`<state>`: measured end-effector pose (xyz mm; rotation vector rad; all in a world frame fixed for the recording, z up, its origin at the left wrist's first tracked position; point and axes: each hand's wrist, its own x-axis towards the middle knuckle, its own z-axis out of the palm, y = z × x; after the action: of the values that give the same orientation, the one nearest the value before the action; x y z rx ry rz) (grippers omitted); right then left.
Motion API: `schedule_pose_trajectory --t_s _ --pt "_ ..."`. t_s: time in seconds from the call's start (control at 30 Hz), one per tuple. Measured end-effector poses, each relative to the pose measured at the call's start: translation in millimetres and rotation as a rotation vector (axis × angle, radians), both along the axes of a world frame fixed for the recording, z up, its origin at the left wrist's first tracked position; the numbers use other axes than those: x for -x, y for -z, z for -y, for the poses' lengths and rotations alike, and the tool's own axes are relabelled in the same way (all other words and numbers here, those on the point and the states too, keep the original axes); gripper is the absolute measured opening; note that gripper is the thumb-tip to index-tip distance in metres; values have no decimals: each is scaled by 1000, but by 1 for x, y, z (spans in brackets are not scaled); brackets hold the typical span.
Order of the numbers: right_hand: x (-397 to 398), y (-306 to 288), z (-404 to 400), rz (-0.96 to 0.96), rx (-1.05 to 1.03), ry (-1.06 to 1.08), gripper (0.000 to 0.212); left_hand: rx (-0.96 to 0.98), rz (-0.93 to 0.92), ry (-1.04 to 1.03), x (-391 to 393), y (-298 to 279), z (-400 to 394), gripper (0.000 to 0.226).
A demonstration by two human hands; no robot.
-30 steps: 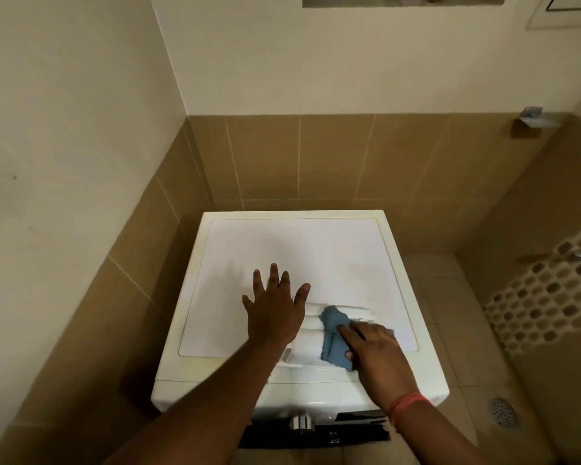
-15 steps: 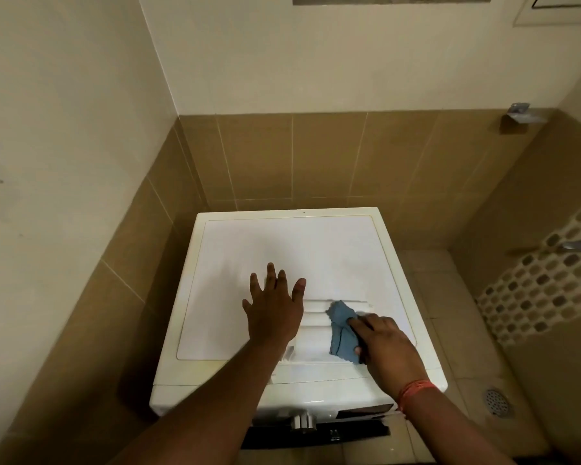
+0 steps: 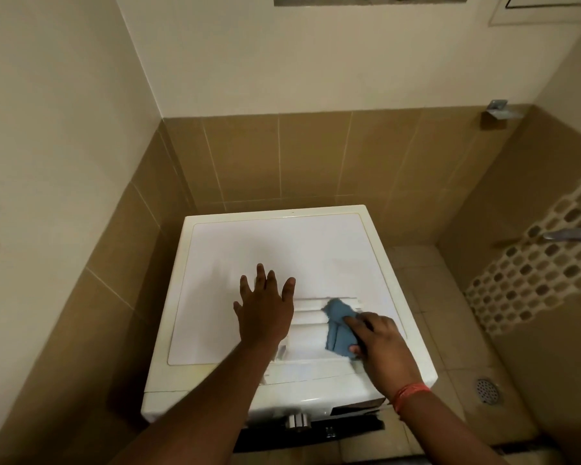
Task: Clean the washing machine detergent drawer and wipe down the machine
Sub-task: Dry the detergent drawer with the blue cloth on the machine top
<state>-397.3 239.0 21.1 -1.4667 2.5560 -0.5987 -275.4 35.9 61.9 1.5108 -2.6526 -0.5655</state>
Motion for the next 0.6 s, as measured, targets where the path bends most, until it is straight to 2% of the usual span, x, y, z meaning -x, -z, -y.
schedule_pose_trajectory --t_s 0.07,0.17,0.43,0.6 --pt "-3 3 -2 -1 -4 69 64 0 7 2 1 1 -1 74" --pt "-21 1 9 -122 -13 112 71 1 21 1 1 2 0 75" --pt "-66 -13 64 -187 9 -253 62 -22 21 14 0 2 2 79" --pt "-55 -10 65 -236 14 -266 59 1 49 20 -1 0 3 90"
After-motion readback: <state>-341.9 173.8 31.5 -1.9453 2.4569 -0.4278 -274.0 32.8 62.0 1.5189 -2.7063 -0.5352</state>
